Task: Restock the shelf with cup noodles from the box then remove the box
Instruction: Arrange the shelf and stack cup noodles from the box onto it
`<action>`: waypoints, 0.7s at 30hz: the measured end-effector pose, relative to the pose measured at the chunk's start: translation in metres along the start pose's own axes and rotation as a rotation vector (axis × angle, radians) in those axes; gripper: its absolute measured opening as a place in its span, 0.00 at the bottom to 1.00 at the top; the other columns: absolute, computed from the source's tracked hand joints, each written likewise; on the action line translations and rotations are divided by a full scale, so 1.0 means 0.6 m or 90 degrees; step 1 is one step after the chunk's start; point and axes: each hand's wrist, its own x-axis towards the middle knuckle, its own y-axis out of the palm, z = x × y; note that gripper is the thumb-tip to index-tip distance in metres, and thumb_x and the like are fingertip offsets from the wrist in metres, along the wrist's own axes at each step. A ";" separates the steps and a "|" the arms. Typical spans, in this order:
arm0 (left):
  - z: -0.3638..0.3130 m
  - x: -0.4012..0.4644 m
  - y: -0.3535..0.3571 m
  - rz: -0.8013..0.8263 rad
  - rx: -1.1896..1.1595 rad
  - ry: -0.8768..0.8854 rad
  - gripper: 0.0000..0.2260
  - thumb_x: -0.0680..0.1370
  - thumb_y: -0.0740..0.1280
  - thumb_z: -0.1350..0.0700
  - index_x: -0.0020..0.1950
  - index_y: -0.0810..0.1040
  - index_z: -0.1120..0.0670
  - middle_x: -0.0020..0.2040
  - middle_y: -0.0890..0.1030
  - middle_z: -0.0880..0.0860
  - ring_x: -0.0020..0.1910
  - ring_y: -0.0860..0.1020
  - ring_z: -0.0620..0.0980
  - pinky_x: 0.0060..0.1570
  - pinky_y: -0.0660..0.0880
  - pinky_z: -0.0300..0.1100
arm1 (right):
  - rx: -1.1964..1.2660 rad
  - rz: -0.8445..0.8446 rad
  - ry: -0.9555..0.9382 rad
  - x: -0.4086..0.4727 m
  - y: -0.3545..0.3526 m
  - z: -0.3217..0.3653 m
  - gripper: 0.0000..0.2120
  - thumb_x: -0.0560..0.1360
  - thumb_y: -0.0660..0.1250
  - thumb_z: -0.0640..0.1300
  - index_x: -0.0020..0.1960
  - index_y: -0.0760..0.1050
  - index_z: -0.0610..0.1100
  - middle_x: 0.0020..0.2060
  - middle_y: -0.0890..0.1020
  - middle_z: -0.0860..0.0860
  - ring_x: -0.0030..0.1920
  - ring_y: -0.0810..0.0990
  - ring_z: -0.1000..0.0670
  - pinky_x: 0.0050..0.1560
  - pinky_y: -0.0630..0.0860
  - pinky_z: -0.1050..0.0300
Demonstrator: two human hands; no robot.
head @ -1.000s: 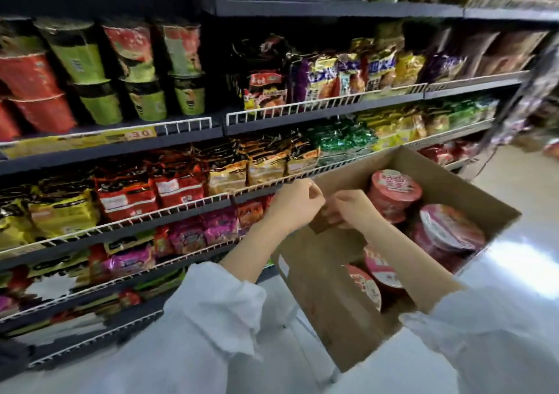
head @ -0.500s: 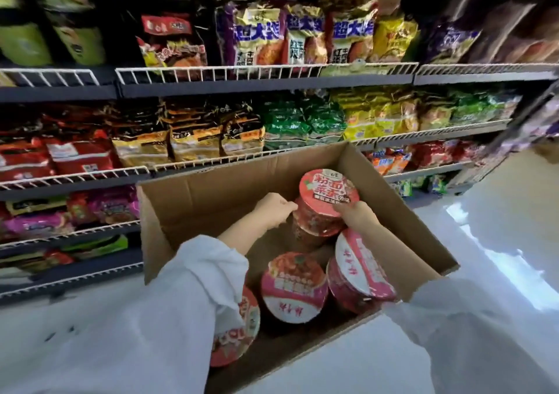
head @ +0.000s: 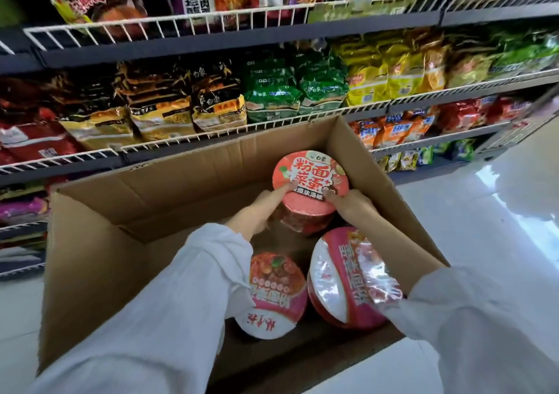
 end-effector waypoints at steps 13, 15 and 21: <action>0.024 0.022 -0.038 0.018 -0.033 0.019 0.25 0.72 0.69 0.43 0.65 0.71 0.53 0.57 0.79 0.55 0.56 0.76 0.54 0.61 0.71 0.55 | 0.240 0.211 0.038 0.034 0.011 0.005 0.26 0.71 0.69 0.55 0.65 0.67 0.48 0.58 0.76 0.49 0.58 0.72 0.48 0.65 0.69 0.46; 0.026 0.017 -0.042 -0.001 -0.011 0.027 0.25 0.73 0.67 0.42 0.66 0.71 0.53 0.57 0.79 0.55 0.57 0.77 0.54 0.61 0.72 0.54 | 0.229 0.216 0.036 0.030 0.016 0.008 0.27 0.71 0.70 0.56 0.66 0.68 0.48 0.58 0.76 0.49 0.58 0.72 0.48 0.65 0.69 0.45; 0.016 -0.040 -0.079 0.001 0.051 0.060 0.23 0.75 0.61 0.37 0.64 0.70 0.49 0.61 0.77 0.54 0.60 0.74 0.54 0.65 0.68 0.56 | 0.200 0.196 0.011 -0.014 0.016 0.051 0.35 0.66 0.71 0.61 0.68 0.66 0.49 0.62 0.76 0.48 0.63 0.72 0.43 0.70 0.63 0.41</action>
